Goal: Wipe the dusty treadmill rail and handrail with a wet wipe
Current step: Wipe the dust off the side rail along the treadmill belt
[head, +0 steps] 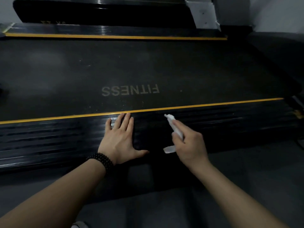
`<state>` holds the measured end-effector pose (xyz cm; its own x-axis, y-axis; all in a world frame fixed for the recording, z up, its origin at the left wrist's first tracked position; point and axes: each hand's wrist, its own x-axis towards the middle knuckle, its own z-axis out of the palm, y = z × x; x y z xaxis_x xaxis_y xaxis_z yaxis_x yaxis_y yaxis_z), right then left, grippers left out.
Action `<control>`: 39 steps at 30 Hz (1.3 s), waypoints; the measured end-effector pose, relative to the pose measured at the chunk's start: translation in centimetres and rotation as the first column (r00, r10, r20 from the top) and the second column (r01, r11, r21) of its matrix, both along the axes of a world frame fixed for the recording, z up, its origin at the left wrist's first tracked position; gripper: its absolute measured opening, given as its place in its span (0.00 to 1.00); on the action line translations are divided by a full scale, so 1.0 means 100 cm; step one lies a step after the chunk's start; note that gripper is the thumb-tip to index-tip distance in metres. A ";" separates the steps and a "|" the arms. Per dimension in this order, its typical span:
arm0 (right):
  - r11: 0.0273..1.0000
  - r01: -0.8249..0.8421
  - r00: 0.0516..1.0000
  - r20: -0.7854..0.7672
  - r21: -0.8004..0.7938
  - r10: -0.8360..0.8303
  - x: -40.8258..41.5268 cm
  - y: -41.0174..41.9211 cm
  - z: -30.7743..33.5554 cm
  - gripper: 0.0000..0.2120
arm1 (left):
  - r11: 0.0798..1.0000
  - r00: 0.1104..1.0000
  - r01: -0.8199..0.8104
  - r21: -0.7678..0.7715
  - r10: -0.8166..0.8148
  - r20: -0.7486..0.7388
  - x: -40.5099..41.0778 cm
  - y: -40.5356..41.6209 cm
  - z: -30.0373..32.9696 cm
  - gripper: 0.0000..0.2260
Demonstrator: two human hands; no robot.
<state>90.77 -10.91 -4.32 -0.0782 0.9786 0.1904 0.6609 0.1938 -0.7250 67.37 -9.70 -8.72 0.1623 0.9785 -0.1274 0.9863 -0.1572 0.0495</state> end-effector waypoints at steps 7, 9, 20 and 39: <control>0.930 0.316 0.949 -0.060 0.190 -0.310 0.059 0.044 0.024 0.16 | 1.000 1.000 0.005 -0.003 -0.005 0.007 0.017 0.007 0.005 0.62; 0.927 0.320 0.947 -0.053 0.194 -0.316 0.063 0.060 0.023 0.11 | 1.000 0.999 0.024 -0.001 -0.024 0.031 0.036 0.014 0.008 0.62; 0.953 -0.293 0.884 0.361 -0.073 0.299 0.004 0.072 -0.028 0.27 | 1.000 0.999 -0.008 -0.025 0.009 0.047 0.062 0.022 0.002 0.62; 0.889 -0.383 0.658 0.600 -0.252 0.454 0.006 0.063 -0.031 0.42 | 1.000 0.996 -0.014 0.004 0.014 0.088 0.065 0.021 0.004 0.60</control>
<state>91.33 -4.64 -7.45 -0.5498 0.8218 -0.1495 0.8306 0.5189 -0.2023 73.86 -7.55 -8.31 0.1587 0.9813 -0.1090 0.9804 -0.1435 0.1350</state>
